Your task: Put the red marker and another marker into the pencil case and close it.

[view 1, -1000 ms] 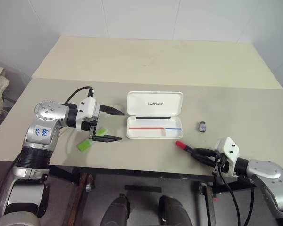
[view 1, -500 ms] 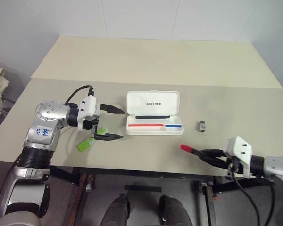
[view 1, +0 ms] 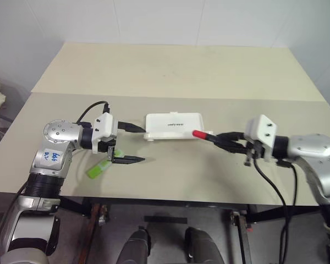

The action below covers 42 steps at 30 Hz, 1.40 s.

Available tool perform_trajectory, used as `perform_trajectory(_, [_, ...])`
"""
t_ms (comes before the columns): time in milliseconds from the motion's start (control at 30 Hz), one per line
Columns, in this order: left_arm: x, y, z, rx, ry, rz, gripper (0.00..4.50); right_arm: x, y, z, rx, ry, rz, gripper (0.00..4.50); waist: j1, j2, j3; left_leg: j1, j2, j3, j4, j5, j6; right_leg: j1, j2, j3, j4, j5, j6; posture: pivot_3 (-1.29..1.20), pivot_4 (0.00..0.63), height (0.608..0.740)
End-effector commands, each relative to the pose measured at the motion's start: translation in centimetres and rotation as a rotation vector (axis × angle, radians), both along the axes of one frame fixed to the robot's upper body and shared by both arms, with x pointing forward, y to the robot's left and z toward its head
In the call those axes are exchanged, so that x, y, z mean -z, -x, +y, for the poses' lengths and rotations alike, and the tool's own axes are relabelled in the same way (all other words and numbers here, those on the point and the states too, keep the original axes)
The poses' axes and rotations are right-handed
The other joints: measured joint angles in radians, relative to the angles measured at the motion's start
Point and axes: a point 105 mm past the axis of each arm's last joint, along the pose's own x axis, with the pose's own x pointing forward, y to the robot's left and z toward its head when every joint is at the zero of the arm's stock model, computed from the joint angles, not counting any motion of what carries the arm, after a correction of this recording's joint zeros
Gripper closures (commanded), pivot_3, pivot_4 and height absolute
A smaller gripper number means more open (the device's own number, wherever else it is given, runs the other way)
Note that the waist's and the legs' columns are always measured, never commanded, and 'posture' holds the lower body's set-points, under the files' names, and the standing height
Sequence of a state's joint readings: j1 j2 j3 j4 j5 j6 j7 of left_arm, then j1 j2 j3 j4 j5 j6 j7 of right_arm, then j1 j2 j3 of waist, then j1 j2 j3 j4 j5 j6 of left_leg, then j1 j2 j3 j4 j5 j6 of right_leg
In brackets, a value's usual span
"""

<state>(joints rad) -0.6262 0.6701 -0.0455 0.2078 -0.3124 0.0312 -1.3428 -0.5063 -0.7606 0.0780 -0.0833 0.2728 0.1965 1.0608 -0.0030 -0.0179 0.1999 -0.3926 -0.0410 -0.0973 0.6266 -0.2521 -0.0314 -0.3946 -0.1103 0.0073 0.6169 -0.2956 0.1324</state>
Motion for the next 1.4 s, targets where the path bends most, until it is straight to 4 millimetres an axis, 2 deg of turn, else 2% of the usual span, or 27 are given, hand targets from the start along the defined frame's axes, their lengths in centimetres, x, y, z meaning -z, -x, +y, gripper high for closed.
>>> perform_trajectory(33, [-0.8,0.2,0.2,-0.005,0.009,-0.046,0.00,0.3,-1.0,1.0,-0.058,0.045,-0.047,3.90,-0.001,0.000,0.000,0.000,0.000,0.000,0.000,0.000,0.000,0.000,0.000,0.000,0.000,0.000,0.000,0.00,0.150,0.740])
perform_trajectory(167, [-0.8,0.3,0.4,-0.014,0.005,-0.047,0.00,-0.2,-2.0,1.6,-0.091,0.043,-0.066,3.90,0.000,0.001,0.000,-0.001,0.000,0.000,-0.001,0.000,0.000,-0.001,0.000,0.000,0.000,0.000,0.000,0.00,0.150,0.740])
perform_trajectory(267, [-0.6,0.4,1.0,-0.039,0.003,-0.042,0.00,-1.0,-3.7,3.0,-0.125,0.042,-0.097,3.90,-0.009,0.001,0.001,-0.001,0.000,0.001,0.000,0.000,0.000,-0.001,0.000,0.001,0.001,0.000,0.000,0.00,0.150,0.740])
perform_trajectory(467, [-0.6,0.5,1.2,-0.062,0.011,-0.051,0.00,0.3,-5.0,5.6,-0.205,0.071,-0.092,3.90,-0.025,0.001,0.001,0.002,0.002,0.000,-0.001,0.001,-0.002,-0.002,0.002,0.001,0.005,-0.001,-0.001,0.00,0.150,0.740])
perform_trajectory(600, [-0.5,0.7,1.3,-0.082,0.017,-0.053,0.00,2.0,-4.8,6.8,-0.250,0.088,-0.068,3.90,-0.025,0.001,0.001,0.001,0.001,0.000,-0.001,0.001,-0.002,-0.003,0.002,0.001,0.005,-0.001,-0.001,0.00,0.150,0.740])
perform_trajectory(767, [-0.2,1.1,1.4,-0.109,0.025,-0.051,0.00,4.6,-3.1,8.2,-0.309,0.055,-0.002,3.90,-0.025,0.002,0.001,0.001,0.002,0.000,-0.001,0.000,-0.003,-0.003,0.003,0.001,0.005,-0.001,-0.002,0.00,0.150,0.740])
perform_trajectory(867, [-0.1,1.2,1.5,-0.115,0.024,-0.049,0.00,5.1,-2.7,8.3,-0.313,0.054,0.004,3.90,-0.025,0.002,0.001,0.001,0.002,0.000,-0.001,0.000,-0.004,-0.003,0.003,0.002,0.006,-0.002,-0.002,0.00,0.150,0.740])
perform_trajectory(1033, [-0.1,1.1,2.0,-0.133,0.016,-0.048,0.00,4.6,-3.4,8.7,-0.287,0.054,-0.075,3.90,-0.026,0.002,0.001,0.002,0.002,0.000,0.000,0.001,-0.005,-0.003,0.004,0.002,0.010,-0.002,-0.003,0.00,0.150,0.740])
perform_trajectory(1333, [-0.2,1.0,2.0,-0.138,0.017,-0.049,0.00,2.4,-5.1,8.7,-0.236,0.014,-0.171,3.90,-0.026,0.002,0.001,0.003,0.004,-0.002,-0.001,0.001,-0.007,-0.004,0.007,0.003,0.010,-0.002,-0.004,0.00,0.150,0.740])
perform_trajectory(1400, [-0.1,1.0,2.0,-0.142,0.019,-0.049,0.00,2.6,-5.1,8.7,-0.240,0.034,-0.181,3.90,-0.026,0.002,0.001,0.003,0.004,-0.001,-0.002,0.001,-0.007,-0.004,0.007,0.003,0.009,-0.002,-0.004,0.00,0.150,0.740])
